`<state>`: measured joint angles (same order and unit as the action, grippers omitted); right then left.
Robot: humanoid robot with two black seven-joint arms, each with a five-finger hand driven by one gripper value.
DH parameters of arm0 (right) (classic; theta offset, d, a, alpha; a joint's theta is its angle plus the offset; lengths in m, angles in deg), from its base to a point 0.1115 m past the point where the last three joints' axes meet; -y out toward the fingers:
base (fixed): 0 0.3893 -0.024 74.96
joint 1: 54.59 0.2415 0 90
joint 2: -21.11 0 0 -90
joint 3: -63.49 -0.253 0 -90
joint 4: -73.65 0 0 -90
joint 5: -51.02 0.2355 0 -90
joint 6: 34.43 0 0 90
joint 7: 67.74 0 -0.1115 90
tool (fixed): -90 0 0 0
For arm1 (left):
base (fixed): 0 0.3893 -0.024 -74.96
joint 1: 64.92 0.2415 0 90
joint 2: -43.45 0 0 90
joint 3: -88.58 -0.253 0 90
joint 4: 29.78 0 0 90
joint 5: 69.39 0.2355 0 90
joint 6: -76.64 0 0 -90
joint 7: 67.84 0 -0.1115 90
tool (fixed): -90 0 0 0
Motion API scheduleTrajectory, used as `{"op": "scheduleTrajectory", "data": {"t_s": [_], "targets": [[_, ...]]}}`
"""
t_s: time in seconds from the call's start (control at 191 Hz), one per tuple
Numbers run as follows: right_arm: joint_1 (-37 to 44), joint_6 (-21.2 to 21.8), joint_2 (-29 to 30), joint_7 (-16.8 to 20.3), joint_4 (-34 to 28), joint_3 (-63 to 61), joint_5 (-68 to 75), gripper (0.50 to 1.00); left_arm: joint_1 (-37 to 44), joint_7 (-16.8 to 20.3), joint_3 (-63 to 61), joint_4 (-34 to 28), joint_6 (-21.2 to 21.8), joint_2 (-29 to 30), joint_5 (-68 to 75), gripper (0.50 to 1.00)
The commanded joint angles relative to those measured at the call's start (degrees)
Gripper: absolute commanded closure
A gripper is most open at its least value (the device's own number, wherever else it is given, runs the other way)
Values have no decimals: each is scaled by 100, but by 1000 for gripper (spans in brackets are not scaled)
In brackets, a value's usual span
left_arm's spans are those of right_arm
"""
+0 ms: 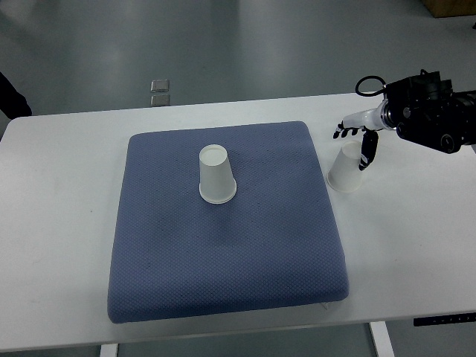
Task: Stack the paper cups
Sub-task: 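Lower the right hand and grasp the white cup from its side, then lift the cup with the right hand and carry it over the cushion cup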
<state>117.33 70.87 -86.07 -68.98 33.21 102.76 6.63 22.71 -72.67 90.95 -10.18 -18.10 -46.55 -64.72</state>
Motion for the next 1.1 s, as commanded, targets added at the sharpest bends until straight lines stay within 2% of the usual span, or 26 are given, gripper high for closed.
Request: {"op": "scheduleTrajectory", "data": {"t_s": [0.0,0.099,0.225,0.314,0.434,0.492,0.544,0.785,0.937,1.094], "targets": [[-9,-1,4,1,1,29,0,599,0,0,0,0,0,0,-1,500],[-97,-19,-5,-8,1,11,0,615,9,0,-8,0,0,0,-1,500],[-141,-89,4,-8,9,29,0,668,9,0,-8,0,0,0,-1,500],[-194,-124,4,-8,18,38,0,685,17,0,0,0,0,0,-1,500],[-212,-186,12,-8,18,38,-9,765,17,0,0,0,0,0,-1,500],[-247,-194,12,-8,18,55,-9,848,17,0,0,-9,0,0,-1,500],[-247,-194,12,-8,27,64,-9,879,17,0,0,-18,0,0,-1,500],[175,-27,-119,-8,-61,81,-70,879,26,0,0,-27,0,0,-1,500],[1098,711,-506,-16,-430,55,-220,875,26,0,9,-18,0,0,-1,500],[2407,1379,-1033,-16,-1317,55,-202,871,26,0,0,0,0,0,-1,500]]}}
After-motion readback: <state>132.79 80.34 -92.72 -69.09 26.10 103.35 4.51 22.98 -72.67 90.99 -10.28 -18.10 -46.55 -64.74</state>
